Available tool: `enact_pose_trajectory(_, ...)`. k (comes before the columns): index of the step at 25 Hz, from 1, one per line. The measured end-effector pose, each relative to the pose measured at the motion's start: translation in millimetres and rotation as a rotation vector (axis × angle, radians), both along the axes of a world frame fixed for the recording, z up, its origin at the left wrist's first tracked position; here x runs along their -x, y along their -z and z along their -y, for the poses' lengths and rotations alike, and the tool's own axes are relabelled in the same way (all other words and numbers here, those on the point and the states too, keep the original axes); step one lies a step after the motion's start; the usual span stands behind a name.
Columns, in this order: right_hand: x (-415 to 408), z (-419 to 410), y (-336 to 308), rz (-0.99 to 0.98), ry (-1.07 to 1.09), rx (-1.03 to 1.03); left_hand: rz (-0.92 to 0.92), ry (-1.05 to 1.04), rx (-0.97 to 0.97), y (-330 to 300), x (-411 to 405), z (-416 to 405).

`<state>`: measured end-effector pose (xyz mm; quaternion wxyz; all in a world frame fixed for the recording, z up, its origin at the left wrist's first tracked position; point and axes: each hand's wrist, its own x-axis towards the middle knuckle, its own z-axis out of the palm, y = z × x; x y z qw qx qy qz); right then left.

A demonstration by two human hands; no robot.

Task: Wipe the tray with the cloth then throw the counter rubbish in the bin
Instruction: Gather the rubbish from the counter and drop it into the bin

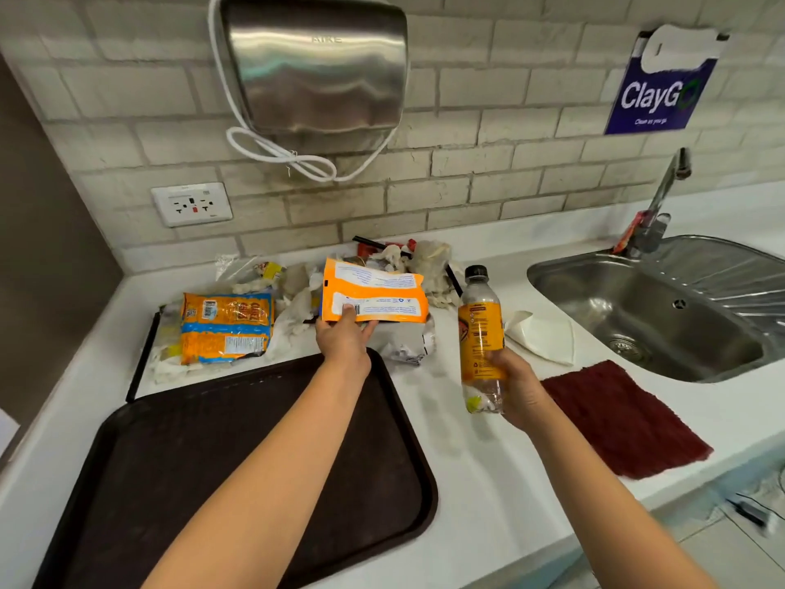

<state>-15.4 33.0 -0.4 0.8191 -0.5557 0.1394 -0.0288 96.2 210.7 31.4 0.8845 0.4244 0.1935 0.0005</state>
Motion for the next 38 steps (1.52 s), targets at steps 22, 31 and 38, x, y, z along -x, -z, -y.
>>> enact_pose_trajectory(22, -143.3, 63.6, 24.9, -0.178, -0.208, 0.392, -0.027, -0.196, -0.267, 21.6, -106.6, 5.3)
enact_pose_trajectory(31, -101.4, 51.1, 12.9, -0.173, -0.129, 0.467, 0.010, -0.116, -0.118, 14.3, -47.5, -2.0)
enact_pose_trajectory(38, -22.9, 28.3, 5.8, -0.139, -0.030, 0.398, 0.094, 0.025, -0.004, 9.6, 25.1, -11.7)
